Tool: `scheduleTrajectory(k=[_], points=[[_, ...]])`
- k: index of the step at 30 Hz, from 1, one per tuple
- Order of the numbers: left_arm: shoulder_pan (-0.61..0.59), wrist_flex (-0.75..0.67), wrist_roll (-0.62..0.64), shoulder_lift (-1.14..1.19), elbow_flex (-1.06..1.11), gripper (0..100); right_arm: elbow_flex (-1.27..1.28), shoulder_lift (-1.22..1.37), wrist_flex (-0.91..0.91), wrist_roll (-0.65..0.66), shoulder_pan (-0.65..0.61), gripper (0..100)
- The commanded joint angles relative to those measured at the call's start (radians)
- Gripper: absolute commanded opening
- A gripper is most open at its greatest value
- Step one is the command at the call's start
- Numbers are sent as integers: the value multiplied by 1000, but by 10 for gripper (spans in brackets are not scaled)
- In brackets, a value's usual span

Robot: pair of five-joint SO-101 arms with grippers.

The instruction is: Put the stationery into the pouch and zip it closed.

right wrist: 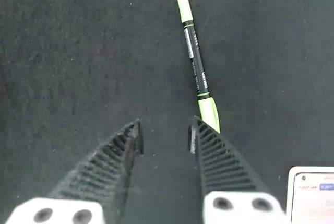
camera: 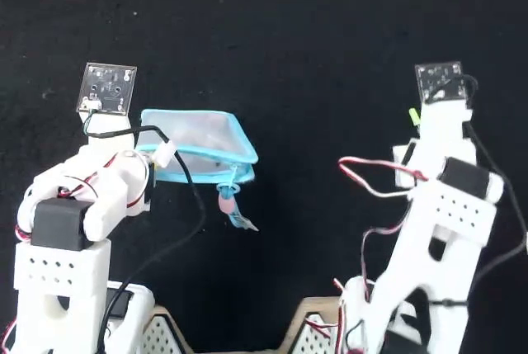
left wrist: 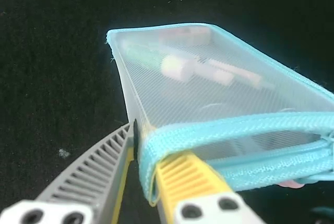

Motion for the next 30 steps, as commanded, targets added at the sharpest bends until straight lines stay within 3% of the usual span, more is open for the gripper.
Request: scheduleTrajectory(k=[1, 13, 30], points=[[8, -21, 3, -2, -18, 33, -139, 97, -18, 44, 14, 146], [5, -21, 5, -2, -18, 33, -452, 530, -20, 140, 18, 146], [2, -21, 9, -8, -25, 33, -951, 1064, -15, 140, 11, 145]])
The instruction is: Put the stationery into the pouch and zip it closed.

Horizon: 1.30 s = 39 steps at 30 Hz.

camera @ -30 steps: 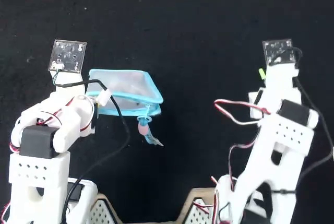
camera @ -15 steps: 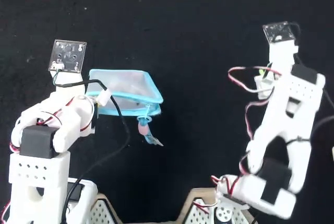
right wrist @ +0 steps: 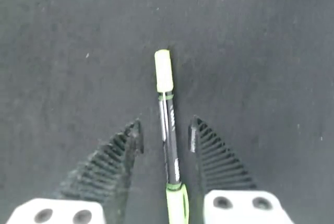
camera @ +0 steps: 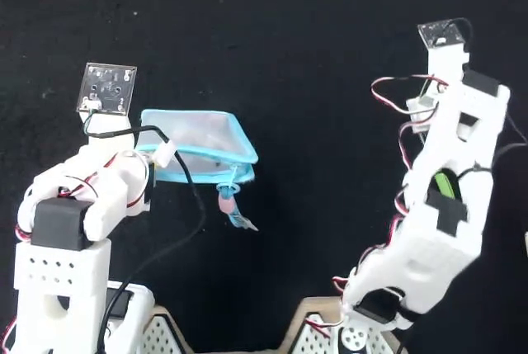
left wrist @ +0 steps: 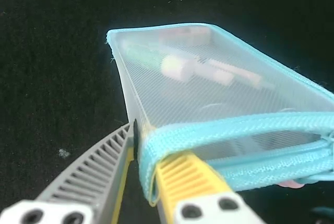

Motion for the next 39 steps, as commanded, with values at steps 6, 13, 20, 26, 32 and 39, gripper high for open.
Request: scheduleTrajectory(k=[6, 13, 20, 26, 32, 39], points=[[5, -21, 8, -3, -27, 33, -257, 180, -11, 12, -35, 145], [8, -21, 6, -12, -18, 32, -358, 282, -11, 12, -55, 145], [8, -23, 6, -12, -18, 33, -363, 323, 15, 112, -54, 145], [8, -23, 6, -12, -18, 33, -367, 344, 46, 160, -54, 101], [8, -23, 6, -12, -18, 33, -364, 344, 49, 153, -46, 8], [8, -23, 6, -12, -18, 33, -467, 289, 356, 44, -58, 11]])
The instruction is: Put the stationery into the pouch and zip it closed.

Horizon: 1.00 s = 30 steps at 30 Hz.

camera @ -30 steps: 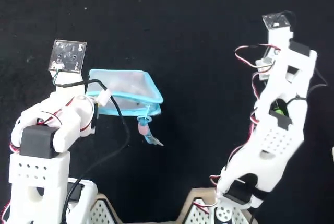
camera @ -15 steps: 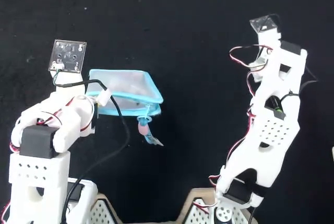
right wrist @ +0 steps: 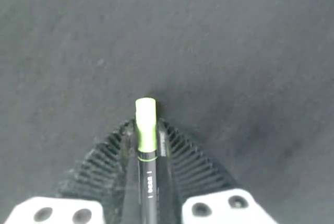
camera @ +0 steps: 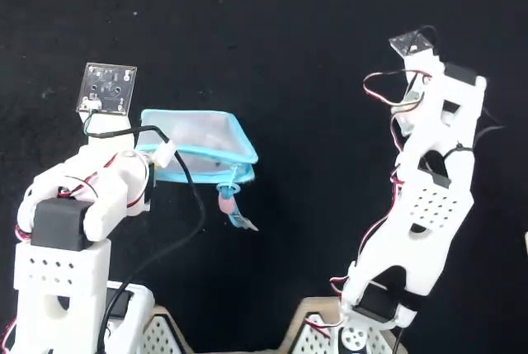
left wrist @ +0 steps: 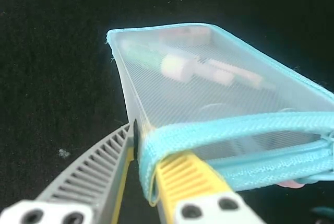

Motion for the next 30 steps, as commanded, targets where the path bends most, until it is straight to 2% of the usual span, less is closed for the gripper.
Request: scheduleTrajectory(k=[1, 6, 10, 15, 24, 30], points=[[8, -23, 6, -12, -18, 33, -105, -84, 169, -81, -21, 11], [5, -23, 6, -12, -18, 33, -111, -140, 333, -107, -55, 11], [4, -21, 6, -12, -18, 33, -44, -183, 351, -112, -86, 11], [2, -21, 6, -12, -18, 33, 117, -271, 265, -166, -149, 11], [2, -21, 6, -12, -18, 33, 621, -579, -40, -195, -296, 11], [2, -21, 6, -12, -18, 33, 891, -782, -155, -242, -430, 11]])
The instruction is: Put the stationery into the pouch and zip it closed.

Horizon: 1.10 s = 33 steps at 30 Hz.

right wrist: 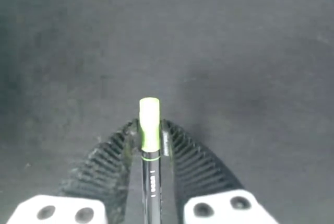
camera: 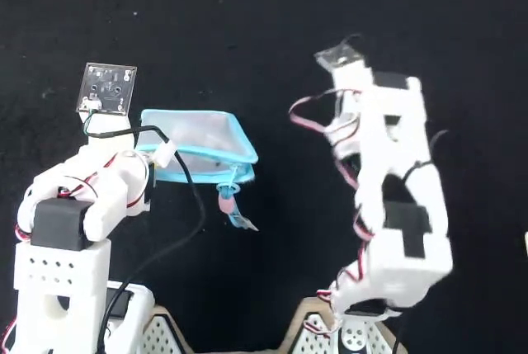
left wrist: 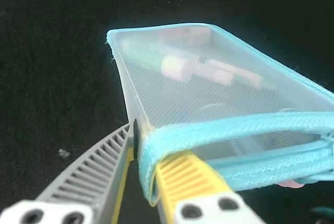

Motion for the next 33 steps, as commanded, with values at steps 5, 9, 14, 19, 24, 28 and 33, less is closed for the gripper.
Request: scheduleTrajectory(k=[5, 9, 14, 19, 24, 28, 33], points=[[1, -21, 6, -12, -18, 33, 242, -216, -198, -81, -176, 11], [1, -20, 6, -12, -18, 33, 280, -203, -224, -153, -239, 11], [1, -20, 6, -12, -18, 33, 271, -111, -242, -166, -247, 24], [1, -20, 6, -12, -18, 33, 191, 8, -144, -161, -241, 149], [1, -20, 6, -12, -18, 33, 64, 87, -34, -161, -242, 151], [1, -20, 6, -12, -18, 32, 31, 117, -32, -158, -244, 152], [1, -20, 6, -12, -18, 32, 31, 165, -34, -68, -241, 152]])
